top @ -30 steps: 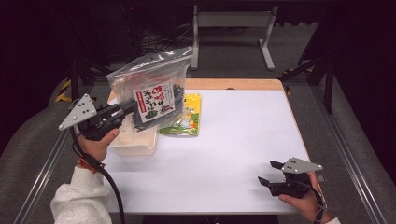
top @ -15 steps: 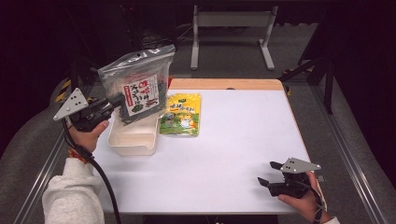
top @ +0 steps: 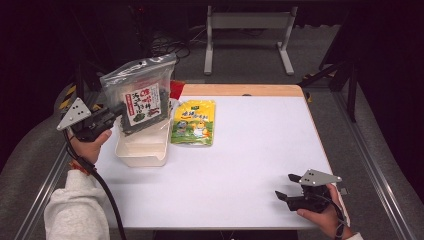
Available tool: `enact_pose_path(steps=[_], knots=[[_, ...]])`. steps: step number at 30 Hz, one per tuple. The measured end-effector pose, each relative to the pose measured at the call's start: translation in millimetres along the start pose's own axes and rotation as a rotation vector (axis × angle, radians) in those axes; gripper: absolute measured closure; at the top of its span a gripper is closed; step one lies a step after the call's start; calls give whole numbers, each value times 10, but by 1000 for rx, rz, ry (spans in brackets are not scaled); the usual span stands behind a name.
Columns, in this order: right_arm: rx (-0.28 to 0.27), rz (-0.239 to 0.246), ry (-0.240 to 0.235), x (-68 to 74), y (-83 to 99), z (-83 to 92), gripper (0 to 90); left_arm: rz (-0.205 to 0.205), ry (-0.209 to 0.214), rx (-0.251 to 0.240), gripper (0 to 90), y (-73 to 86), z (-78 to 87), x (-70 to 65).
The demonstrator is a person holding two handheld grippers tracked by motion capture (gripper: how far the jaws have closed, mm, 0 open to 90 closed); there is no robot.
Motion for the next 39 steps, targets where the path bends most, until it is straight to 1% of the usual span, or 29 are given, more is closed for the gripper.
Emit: enact_pose_path(steps=[2,4,6,7,10,11,13,16,18,20,21,22,23,24,25,26,28,31,32,33,35,37,39], knots=[[2,0,-3,3,4,-6,239,-2,-10,-5,804,-17,16,14],[6,2,-6,11,10,-10,239,4,-13,-20,804,-36,39,20],[11,4,-5,12,15,-14,238,0,-23,-21,804,-48,70,32],[13,4,-4,12,18,-14,237,4,-16,-27,803,-49,87,33],[12,4,-6,13,19,-13,236,-16,-21,-2,802,-27,97,31],[12,2,-9,13,18,-13,236,-19,-18,-3,802,-26,96,25],[13,3,-7,13,19,-15,237,-32,-24,8,801,-21,90,13],[17,6,-16,28,24,-21,236,-31,12,28,802,22,58,-26],[21,8,-17,32,26,-25,236,-37,11,47,802,48,46,-33],[23,8,-17,32,28,-26,236,-34,4,40,802,52,48,-40],[23,8,-18,30,32,-29,236,-12,-7,14,802,35,75,-18],[21,5,-20,29,31,-28,236,-1,3,-3,803,21,98,-11],[21,3,-20,28,30,-26,236,-1,-7,-3,802,15,115,-2],[21,3,-20,28,30,-26,236,-1,-7,-3,802,15,115,-2],[22,3,-18,25,31,-26,236,-8,-25,6,802,15,126,8],[21,3,-18,24,30,-27,236,-6,-19,4,802,18,128,3],[23,5,-21,28,30,-32,236,-13,-20,18,802,32,118,-13],[28,10,-24,44,33,-38,235,-36,-21,55,802,80,47,-48],[29,11,-25,48,33,-39,235,-30,-16,45,802,87,21,-66],[29,11,-26,51,33,-39,234,-28,-20,41,802,89,15,-64],[29,10,-27,48,34,-37,235,-24,-20,41,802,101,16,-59],[30,9,-29,44,38,-41,235,-25,-20,65,801,146,2,-57],[29,7,-32,43,40,-43,235,-26,-11,72,801,187,-22,-83]])
Point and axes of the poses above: each handheld gripper's, and its own axes: z roughly backward along the jaws, y roughly out of its underside, x roughly to its left, the point moved 8 cm from there along -z, roughly forward along the jaws, and after that the axes turned 7 degrees about y, right-handed, at the moved point
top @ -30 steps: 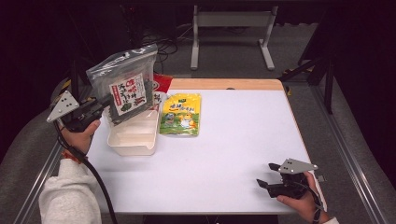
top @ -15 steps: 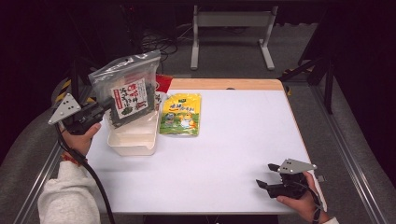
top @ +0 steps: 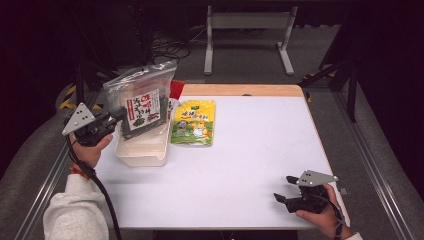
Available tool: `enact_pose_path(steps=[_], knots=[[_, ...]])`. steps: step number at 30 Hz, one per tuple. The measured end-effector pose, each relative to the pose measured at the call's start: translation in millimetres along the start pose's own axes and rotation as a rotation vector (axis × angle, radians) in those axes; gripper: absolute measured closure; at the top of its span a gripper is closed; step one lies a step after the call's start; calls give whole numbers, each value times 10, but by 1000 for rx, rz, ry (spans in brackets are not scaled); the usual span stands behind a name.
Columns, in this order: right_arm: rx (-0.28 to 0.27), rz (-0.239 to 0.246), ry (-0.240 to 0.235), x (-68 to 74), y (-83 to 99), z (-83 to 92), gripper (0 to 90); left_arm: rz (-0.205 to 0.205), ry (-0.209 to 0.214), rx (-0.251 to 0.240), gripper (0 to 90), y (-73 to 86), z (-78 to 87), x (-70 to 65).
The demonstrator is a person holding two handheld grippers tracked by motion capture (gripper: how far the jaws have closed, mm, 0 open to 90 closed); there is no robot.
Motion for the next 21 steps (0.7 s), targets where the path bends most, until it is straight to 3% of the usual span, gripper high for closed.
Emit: enact_pose_path(steps=[15,21], knots=[[-6,0,1,3,-12,8,233,47,13,-7,802,209,-9,-43],[-4,5,2,8,-12,4,234,45,11,-6,802,229,0,-64]])
Point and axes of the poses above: each handheld gripper's, and its own axes: z roughly backward along the jaws, y roughly out of its underside, x roughly to its left, the point moved 8 cm from there along -z, roughly forward along the jaws, and after that the axes turned 7 degrees about y, right-handed, at the moved point
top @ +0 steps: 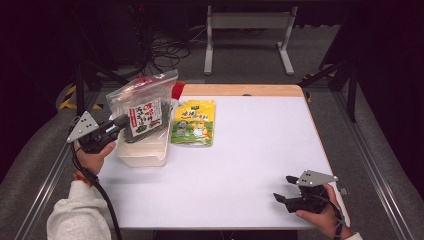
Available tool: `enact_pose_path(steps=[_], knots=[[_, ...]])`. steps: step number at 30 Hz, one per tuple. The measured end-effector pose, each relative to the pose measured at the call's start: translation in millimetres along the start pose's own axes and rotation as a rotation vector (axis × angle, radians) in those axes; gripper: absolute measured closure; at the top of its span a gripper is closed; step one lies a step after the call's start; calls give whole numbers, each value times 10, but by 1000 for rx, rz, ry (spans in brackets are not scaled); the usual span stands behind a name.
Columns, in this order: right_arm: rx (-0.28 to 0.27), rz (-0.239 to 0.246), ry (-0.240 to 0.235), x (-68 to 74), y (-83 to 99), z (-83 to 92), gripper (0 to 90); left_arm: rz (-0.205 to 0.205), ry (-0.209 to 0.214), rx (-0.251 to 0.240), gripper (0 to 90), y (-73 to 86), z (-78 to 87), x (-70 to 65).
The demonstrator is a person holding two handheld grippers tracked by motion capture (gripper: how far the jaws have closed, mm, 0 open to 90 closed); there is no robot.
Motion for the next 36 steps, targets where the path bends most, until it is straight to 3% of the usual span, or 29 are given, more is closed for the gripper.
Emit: enact_pose_path(steps=[17,23,36], knots=[[-9,7,2,-5,-8,20,234,35,14,-14,802,42,8,-20],[-6,13,5,-6,-6,13,234,53,-9,-22,789,35,4,-19],[-7,16,14,-16,-8,18,237,50,-36,-3,764,13,10,-35]])
Point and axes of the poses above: each handheld gripper's, and its own axes: z roughly backward along the jaws, y roughly out of its underside, x roughly to its left, the point moved 8 cm from there along -z, roughly forward along the jaws, and after that the axes turned 7 degrees about y, right-handed, at the moved point
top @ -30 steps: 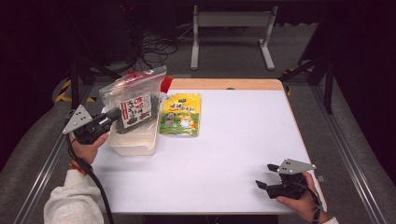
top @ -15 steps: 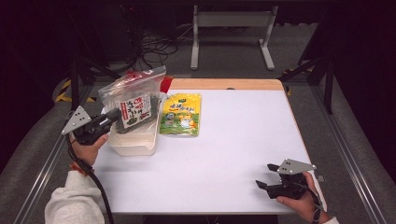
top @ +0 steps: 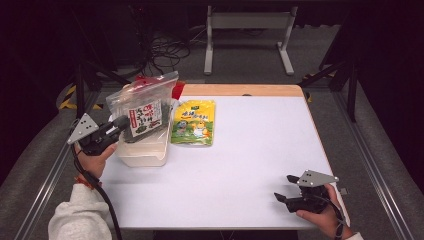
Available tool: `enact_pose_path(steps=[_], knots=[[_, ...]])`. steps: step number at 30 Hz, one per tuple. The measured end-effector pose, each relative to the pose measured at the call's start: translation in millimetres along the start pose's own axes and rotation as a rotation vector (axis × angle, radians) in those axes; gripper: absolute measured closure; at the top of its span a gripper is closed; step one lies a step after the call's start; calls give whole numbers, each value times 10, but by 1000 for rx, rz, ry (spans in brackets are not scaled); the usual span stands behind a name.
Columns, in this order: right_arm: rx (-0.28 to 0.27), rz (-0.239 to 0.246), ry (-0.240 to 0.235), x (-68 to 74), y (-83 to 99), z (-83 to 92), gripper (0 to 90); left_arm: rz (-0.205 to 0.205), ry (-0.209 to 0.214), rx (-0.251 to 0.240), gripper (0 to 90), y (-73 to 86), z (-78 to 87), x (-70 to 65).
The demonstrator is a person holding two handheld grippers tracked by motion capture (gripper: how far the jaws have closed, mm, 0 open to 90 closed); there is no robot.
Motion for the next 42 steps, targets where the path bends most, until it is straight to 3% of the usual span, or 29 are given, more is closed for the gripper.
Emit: enact_pose_path(steps=[15,20,42], knots=[[3,3,3,2,-10,-13,242,1,-26,6,712,-30,58,-30],[1,7,3,0,-24,-19,242,0,-38,-17,697,-63,81,-43],[-23,-2,-15,27,-182,-99,291,-26,-52,14,668,-59,151,-150]])
Point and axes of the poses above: each handheld gripper's, and its own axes: z roughly backward along the jaws, y roughly out of its underside, x roughly to its left, the point moved 8 cm from there along -z, roughly forward along the jaws, and after that the axes turned 7 degrees about y, right-handed, at the moved point
